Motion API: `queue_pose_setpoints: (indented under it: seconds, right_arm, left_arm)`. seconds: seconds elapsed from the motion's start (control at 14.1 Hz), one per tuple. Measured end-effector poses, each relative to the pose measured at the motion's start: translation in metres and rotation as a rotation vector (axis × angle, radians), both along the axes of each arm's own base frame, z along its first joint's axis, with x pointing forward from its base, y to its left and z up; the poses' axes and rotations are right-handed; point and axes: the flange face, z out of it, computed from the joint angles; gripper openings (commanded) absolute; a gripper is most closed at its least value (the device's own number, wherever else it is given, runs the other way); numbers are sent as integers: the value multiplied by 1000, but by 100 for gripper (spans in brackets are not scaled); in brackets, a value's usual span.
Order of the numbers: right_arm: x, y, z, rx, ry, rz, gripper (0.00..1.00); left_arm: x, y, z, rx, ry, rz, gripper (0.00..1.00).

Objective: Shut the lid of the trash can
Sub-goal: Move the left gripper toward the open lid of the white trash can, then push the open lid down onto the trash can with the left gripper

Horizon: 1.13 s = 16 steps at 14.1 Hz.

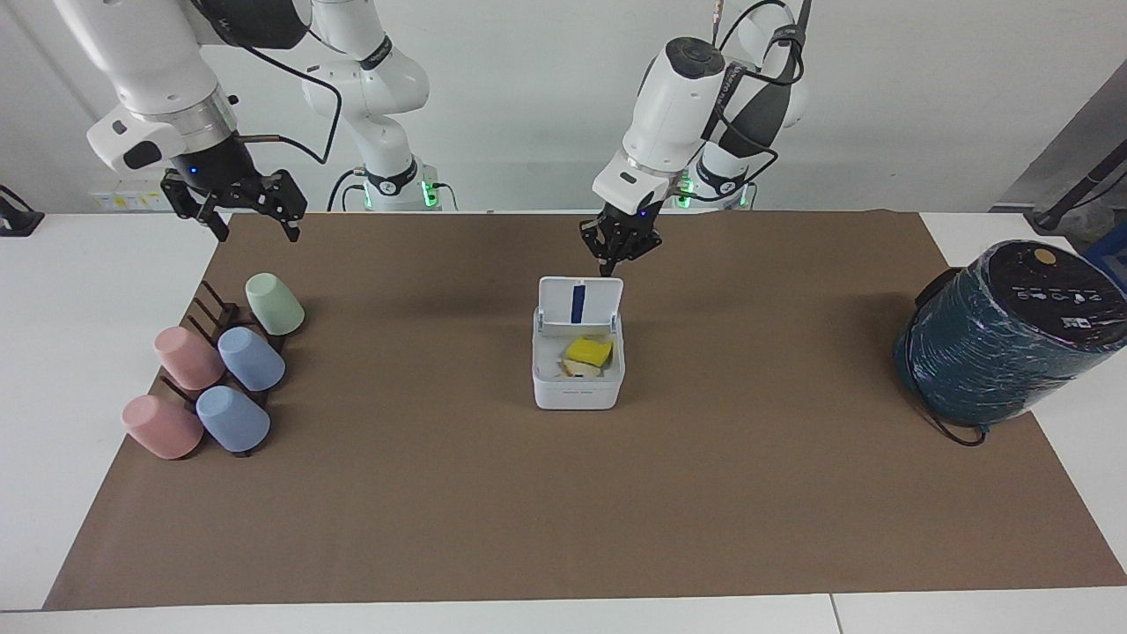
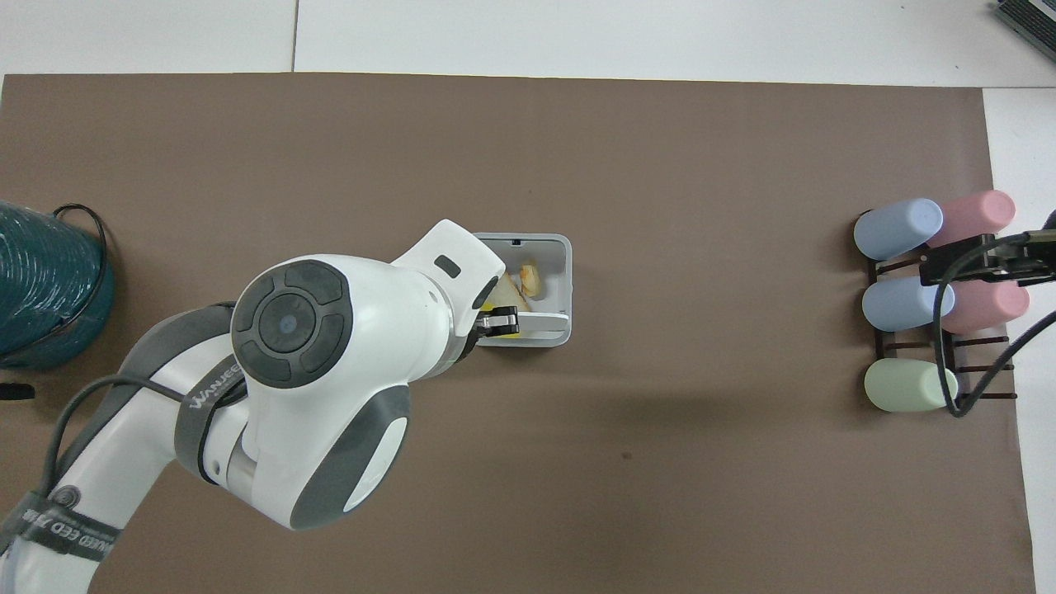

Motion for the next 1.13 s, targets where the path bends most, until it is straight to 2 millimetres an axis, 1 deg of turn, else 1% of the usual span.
queue_pose_setpoints:
  seconds: [0.28,0.57,0.71,0.92,1.13]
  right_arm:
    - [0,0,0,0,0,0,100]
    - [0,0,0,0,0,0,100]
    - [0,0,0,0,0,0,100]
    - [0,0,0,0,0,0,100]
    - [0,0,0,0,0,0,100]
  left_arm:
    - [24,-7,-22,-67,-79,45,0]
    - [44,1,-27,-123,-128,103,0]
    - [48,0,-33,-132,-141,111,0]
    - [52,-5,-48,-137,-151,115,0]
    - [57,-13,-70,-136,-155,115,0]
